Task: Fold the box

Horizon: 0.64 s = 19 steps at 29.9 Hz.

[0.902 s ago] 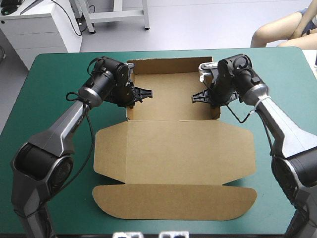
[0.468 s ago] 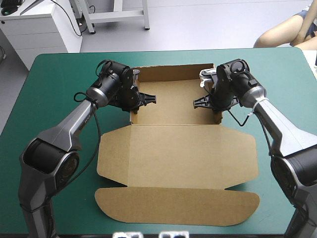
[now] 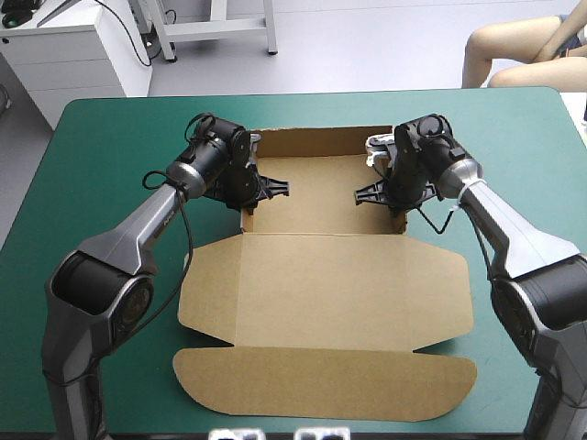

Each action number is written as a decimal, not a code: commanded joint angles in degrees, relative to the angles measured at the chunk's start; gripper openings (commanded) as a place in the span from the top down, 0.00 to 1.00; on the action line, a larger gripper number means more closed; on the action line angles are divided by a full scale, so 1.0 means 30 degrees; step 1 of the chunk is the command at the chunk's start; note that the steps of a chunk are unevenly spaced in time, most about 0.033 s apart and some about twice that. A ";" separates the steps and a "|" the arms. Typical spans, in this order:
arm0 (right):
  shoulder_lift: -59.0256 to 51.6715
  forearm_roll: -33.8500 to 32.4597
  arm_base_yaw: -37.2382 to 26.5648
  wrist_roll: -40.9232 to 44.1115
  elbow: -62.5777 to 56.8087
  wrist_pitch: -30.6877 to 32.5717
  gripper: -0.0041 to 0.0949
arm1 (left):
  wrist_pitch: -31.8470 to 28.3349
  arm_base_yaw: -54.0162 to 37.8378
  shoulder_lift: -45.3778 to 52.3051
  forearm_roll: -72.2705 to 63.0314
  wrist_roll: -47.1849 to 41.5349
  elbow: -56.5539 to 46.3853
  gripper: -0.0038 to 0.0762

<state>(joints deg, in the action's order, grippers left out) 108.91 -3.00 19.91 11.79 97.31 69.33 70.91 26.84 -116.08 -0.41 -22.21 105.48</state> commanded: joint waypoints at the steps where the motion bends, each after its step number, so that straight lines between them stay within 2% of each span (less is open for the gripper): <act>1: -0.0987 -0.0043 0.0066 -0.0667 0.0438 0.0689 0.91 | 0.0918 0.0053 0.1139 -0.0475 0.1070 0.0672 0.96; 5: -0.0987 -0.0046 0.0066 -0.0667 0.0438 0.0757 0.71 | 0.0918 0.0053 0.1139 -0.1115 0.1610 0.0672 0.87; 9: -0.0987 0.0115 0.0066 -0.0667 0.0438 0.0757 0.45 | 0.0918 0.0053 0.1139 -0.1340 0.1681 0.0672 0.65; 11: -0.0987 0.0115 0.0066 -0.0667 0.0438 0.0757 0.36 | 0.0918 0.0053 0.1139 -0.1213 0.1681 0.0672 0.53; 14: -0.0987 -0.0116 0.0066 -0.0499 0.0438 0.0541 0.30 | 0.0918 0.0053 0.1139 -0.0677 0.1681 0.0672 0.40; 19: -0.0987 -0.0391 0.0066 -0.0129 0.1005 0.0256 0.30 | 0.0918 0.0053 0.1442 0.0136 0.1829 0.1609 0.39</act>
<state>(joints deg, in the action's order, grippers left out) 108.91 -3.05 20.08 11.09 97.56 70.60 70.67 26.84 -116.08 -1.37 -16.90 106.84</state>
